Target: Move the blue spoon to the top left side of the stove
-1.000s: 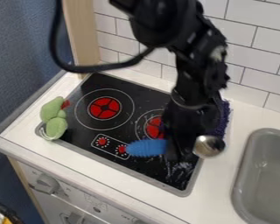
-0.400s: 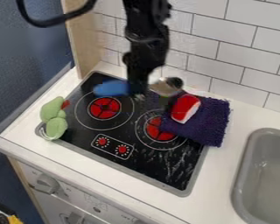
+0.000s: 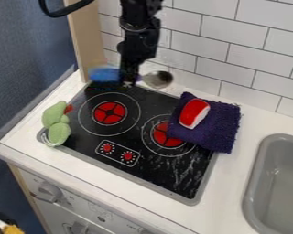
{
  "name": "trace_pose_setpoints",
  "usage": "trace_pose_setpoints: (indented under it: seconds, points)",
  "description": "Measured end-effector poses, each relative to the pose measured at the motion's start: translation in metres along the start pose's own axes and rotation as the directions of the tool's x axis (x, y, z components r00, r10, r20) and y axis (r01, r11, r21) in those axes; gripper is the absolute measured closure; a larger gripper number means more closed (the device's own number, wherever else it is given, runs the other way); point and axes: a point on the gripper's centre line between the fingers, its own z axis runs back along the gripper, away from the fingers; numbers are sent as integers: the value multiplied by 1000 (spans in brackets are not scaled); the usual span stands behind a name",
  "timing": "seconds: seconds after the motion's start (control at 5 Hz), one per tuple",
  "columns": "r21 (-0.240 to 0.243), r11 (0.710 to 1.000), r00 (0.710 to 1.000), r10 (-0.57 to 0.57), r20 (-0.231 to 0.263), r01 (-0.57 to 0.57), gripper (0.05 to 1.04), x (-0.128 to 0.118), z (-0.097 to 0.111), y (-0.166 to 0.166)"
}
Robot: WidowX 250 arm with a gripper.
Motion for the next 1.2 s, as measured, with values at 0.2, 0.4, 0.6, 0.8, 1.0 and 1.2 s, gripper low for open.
trace_pose_setpoints:
  seconds: [0.2, 0.4, 0.6, 0.8, 1.0, 1.2]
  points:
    - [-4, 999, 999, -51, 4, 51, 722, -13, -14, 18]
    - [-33, 997, 997, -67, 27, 68, 722, -20, -36, 30]
    - [-76, 993, 995, -94, 23, 95, 722, -20, -59, 36]
    - [-112, 986, 992, -124, 39, 128, 722, -15, -70, 34]
    - [-121, 984, 991, -130, 38, 134, 667, -12, -72, 33]
    - [-140, 982, 992, -123, 34, 126, 355, -10, -72, 30]
